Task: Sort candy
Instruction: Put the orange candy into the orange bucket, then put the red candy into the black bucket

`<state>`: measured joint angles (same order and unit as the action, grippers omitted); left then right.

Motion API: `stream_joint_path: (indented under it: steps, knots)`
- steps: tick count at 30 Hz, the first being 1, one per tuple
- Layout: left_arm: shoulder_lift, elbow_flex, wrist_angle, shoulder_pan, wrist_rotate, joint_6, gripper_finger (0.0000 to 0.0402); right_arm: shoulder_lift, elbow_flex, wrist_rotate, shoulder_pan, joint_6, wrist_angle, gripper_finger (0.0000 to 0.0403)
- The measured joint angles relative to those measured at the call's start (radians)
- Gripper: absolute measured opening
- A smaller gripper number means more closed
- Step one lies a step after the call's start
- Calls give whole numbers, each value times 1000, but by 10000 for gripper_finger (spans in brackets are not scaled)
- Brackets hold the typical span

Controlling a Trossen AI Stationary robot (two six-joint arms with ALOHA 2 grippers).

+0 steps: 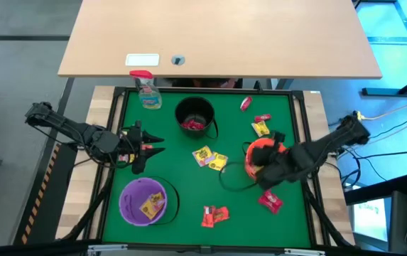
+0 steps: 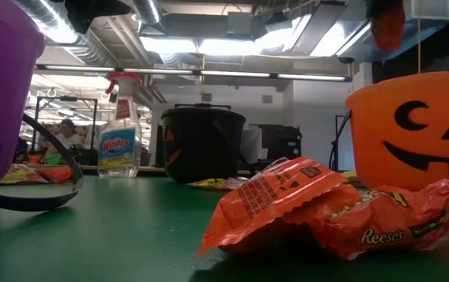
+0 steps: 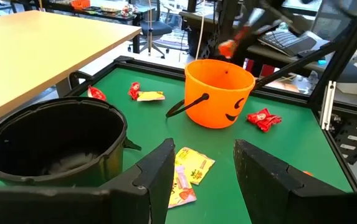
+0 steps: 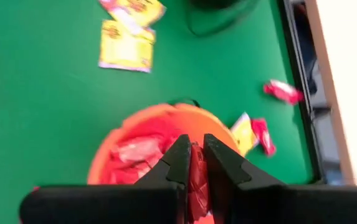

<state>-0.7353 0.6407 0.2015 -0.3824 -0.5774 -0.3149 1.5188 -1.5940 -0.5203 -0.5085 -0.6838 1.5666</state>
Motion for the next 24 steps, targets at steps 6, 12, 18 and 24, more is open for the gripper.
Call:
stream_joint_path:
  steps: [6,12,18,24]
  knots:
    - [0,0,0,0,0,2,156,-271,317,25,35,-50,-238,30]
    - [0,0,0,0,0,2,156,-463,559,51,68,-61,-508,30]
    - [0,0,0,0,0,2,156,-513,605,42,78,-106,-521,47]
    - [0,0,0,0,0,1,156,-512,581,42,77,-104,-522,128]
